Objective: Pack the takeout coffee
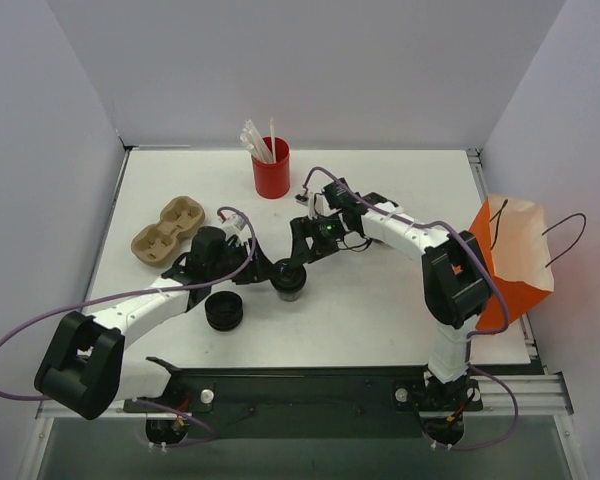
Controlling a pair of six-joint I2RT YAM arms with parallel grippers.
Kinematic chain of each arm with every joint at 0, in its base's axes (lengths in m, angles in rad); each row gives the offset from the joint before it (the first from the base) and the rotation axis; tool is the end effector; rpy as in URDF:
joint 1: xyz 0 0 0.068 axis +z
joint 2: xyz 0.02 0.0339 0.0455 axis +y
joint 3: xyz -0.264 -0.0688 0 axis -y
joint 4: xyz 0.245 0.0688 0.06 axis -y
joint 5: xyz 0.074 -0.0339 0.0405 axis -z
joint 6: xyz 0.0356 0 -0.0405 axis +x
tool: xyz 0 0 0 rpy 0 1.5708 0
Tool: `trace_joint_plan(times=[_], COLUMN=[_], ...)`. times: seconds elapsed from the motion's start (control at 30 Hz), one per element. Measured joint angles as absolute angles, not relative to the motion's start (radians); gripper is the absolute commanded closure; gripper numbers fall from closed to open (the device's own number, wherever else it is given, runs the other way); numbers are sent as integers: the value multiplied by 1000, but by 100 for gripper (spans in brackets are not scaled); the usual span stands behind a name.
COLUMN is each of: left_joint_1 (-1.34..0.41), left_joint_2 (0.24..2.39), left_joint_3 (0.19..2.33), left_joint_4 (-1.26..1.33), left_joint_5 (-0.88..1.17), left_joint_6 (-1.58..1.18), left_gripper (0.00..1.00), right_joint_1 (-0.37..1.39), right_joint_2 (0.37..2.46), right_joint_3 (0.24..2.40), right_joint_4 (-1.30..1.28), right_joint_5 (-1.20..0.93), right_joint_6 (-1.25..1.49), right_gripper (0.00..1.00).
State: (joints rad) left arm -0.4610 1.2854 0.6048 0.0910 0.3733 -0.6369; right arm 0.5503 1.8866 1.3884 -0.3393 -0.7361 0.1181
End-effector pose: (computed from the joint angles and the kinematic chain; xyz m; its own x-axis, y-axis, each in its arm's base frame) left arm 0.2297 -0.1286 0.1997 -0.8081 -0.2169 -0.5476 0.2551 0.7091 -0.6573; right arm 0.3396 0.2364 0.2255 -0.7197 -0.3391 -0.6059 -0.6906 0.4397 0.5742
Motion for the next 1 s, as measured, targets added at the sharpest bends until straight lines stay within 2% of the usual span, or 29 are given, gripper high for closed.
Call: trace_joint_plan(times=[0.43,0.73,1.0], left_joint_1=[-484,-486,-490], left_joint_2=[1283,1281,1276], left_joint_3=[601,601,596], left_joint_4=[107,110,111], left_joint_5=[327,310,303], left_joint_6=[-653,-664,-672], left_gripper=[39,39,39], right_joint_1=[547,613,706], right_joint_2=[1643,1477,1446], right_joint_3=[1127,872,807], right_joint_4=[-68,107,233], right_joint_5=[-635,-369,-211], right_joint_6=[475,778,936], right_gripper=[29,29,29])
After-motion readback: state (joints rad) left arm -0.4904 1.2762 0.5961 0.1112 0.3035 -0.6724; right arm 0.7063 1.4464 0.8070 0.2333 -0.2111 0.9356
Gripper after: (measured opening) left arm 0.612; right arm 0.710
